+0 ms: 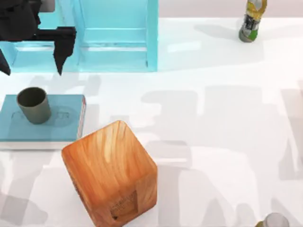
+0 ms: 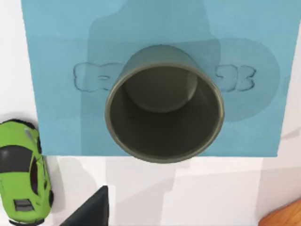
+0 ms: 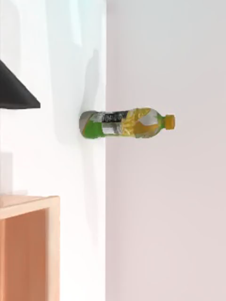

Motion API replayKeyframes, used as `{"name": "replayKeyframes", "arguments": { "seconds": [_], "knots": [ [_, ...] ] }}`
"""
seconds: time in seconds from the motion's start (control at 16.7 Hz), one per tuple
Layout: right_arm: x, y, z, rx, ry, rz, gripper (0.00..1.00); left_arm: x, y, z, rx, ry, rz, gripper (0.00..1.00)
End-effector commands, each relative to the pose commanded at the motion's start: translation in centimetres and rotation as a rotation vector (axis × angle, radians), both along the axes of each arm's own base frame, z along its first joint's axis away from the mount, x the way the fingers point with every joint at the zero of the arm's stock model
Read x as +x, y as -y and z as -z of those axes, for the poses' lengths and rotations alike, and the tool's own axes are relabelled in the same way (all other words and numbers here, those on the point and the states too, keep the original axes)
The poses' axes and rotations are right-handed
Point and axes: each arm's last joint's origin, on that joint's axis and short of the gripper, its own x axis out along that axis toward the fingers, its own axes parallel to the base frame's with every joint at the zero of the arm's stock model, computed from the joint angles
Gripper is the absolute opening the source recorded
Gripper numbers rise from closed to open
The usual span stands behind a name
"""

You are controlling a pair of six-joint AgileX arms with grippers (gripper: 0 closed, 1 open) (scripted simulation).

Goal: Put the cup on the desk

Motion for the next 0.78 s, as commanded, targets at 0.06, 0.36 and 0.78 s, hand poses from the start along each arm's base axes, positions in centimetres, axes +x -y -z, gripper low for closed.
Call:
{"name": "replayKeyframes", "arguments": {
  "seconds": [0.06,0.36,0.78],
  "knots": [
    [0.0,0.0,0.0,0.0,0.0,0.0,1.0,0.0,-0.2,0.0,-0.001,0.001,-0.005,1.0],
    [0.0,0.0,0.0,0.0,0.0,0.0,1.0,0.3,-0.1,2.9,0.0,0.0,0.0,1.0],
    [0.0,0.0,0.0,0.0,0.0,0.0,1.0,0.0,-0.1,9.9,0.0,0.0,0.0,1.0]
  ]
}}
